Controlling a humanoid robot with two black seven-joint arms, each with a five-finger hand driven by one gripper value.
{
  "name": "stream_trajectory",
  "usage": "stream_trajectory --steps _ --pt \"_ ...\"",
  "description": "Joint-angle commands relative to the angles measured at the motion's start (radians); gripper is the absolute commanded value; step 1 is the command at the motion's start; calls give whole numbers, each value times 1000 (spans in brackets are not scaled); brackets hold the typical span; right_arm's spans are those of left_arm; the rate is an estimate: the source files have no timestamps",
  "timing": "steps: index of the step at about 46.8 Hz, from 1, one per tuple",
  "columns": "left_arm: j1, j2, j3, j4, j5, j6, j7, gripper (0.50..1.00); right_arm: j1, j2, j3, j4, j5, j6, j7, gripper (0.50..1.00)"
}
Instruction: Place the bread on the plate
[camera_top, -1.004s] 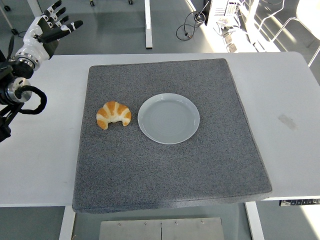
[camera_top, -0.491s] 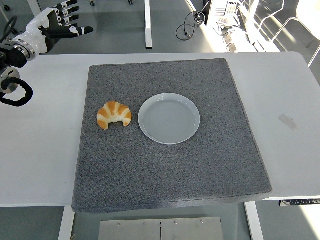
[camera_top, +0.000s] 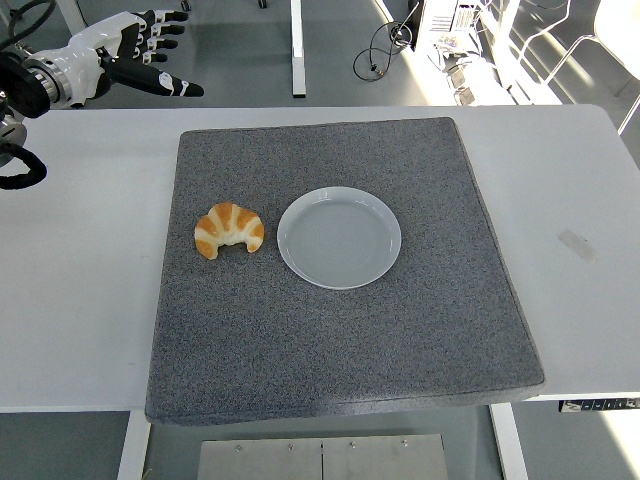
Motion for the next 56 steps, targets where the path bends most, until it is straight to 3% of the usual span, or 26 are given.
stream_trajectory --steps 1,7,21,27,47,56 --pt "1 3 1 -27 57 1 18 987 0 0 0 0 0 0 0 1000" --pt "11 -2 1 -48 140 1 59 987 0 0 0 -1 0 0 0 1000" --pt "12 -28 78 -64 278 2 70 989 0 0 0 0 0 0 0 1000" --pt "31 -42 88 -88 284 2 98 989 1 0 0 0 0 0 0 1000" --pt "32 -34 177 -168 372 4 102 987 0 0 0 0 0 0 0 1000" --pt "47 -36 237 -168 427 71 101 989 0 0 0 -1 0 0 0 1000"
